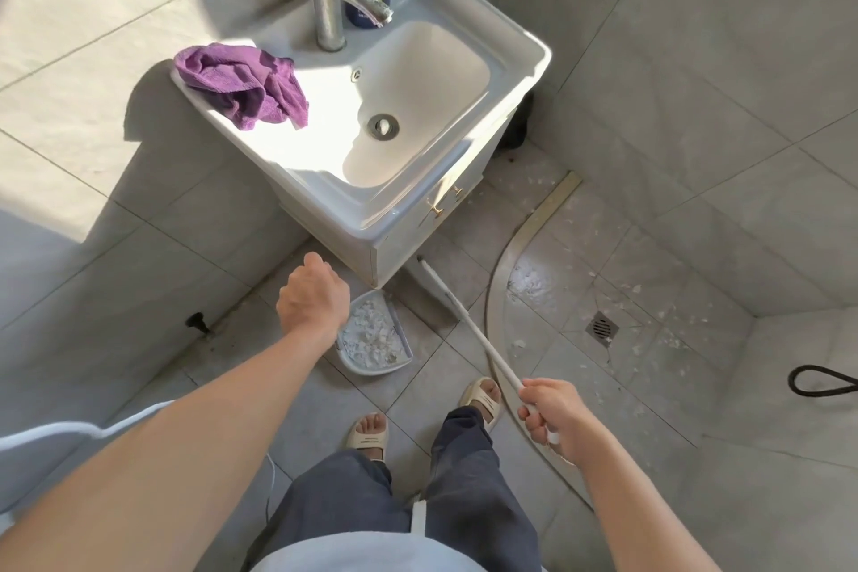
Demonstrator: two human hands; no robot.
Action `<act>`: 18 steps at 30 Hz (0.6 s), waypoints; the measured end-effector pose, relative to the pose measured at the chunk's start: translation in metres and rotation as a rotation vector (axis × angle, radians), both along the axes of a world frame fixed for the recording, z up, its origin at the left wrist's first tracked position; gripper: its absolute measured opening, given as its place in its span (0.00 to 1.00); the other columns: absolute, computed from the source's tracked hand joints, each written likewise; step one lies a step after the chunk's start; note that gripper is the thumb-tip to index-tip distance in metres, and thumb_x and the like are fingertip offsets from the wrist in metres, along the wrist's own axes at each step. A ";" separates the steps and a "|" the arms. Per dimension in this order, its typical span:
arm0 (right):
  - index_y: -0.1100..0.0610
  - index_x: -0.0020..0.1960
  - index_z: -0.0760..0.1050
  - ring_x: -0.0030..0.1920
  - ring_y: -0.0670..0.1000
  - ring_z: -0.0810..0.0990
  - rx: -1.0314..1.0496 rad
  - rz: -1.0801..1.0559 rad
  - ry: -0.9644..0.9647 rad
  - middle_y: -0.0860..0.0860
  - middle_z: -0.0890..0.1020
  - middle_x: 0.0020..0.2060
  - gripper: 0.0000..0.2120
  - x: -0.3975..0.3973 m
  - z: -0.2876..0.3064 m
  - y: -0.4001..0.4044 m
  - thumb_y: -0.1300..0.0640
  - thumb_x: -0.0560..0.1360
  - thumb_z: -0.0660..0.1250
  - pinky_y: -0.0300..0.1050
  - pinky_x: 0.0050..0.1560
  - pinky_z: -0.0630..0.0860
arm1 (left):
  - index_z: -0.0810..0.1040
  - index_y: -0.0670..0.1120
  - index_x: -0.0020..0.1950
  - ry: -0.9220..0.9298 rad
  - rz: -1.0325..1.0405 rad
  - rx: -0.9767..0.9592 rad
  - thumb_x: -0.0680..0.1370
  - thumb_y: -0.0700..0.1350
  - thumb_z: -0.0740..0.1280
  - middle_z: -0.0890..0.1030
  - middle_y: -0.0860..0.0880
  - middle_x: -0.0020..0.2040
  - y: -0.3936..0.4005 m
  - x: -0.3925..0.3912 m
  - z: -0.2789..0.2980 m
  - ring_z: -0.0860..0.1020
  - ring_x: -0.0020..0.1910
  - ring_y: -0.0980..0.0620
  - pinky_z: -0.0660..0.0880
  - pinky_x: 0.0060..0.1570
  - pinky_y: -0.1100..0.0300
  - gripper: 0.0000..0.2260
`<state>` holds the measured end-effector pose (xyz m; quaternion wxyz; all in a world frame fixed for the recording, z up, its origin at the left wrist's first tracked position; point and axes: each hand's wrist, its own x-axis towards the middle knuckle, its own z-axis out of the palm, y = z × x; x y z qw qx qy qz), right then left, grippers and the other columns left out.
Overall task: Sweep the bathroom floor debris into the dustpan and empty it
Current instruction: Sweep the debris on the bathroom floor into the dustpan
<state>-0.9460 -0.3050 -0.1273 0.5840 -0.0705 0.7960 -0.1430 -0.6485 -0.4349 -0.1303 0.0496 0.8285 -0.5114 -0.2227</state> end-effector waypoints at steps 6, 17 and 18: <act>0.64 0.59 0.78 0.19 0.46 0.64 0.098 0.100 -0.032 0.55 0.73 0.30 0.16 0.036 -0.018 -0.010 0.69 0.75 0.59 0.34 0.23 0.63 | 0.71 0.39 0.55 -0.034 0.008 0.008 0.83 0.45 0.52 0.79 0.36 0.54 0.004 -0.001 0.001 0.77 0.51 0.32 0.67 0.41 0.49 0.12; 0.60 0.61 0.75 0.22 0.47 0.65 -0.032 -0.005 -0.085 0.59 0.74 0.31 0.12 -0.061 0.021 0.016 0.66 0.79 0.62 0.35 0.18 0.61 | 0.71 0.39 0.54 -0.034 0.029 0.014 0.83 0.45 0.53 0.79 0.35 0.53 0.014 0.000 0.004 0.76 0.51 0.32 0.67 0.42 0.48 0.11; 0.60 0.61 0.75 0.22 0.48 0.65 -0.037 0.010 -0.062 0.59 0.74 0.31 0.12 -0.062 0.019 0.012 0.67 0.79 0.62 0.35 0.18 0.62 | 0.71 0.39 0.54 -0.034 0.027 0.019 0.83 0.45 0.53 0.79 0.35 0.53 0.016 0.002 0.005 0.76 0.50 0.32 0.68 0.42 0.48 0.11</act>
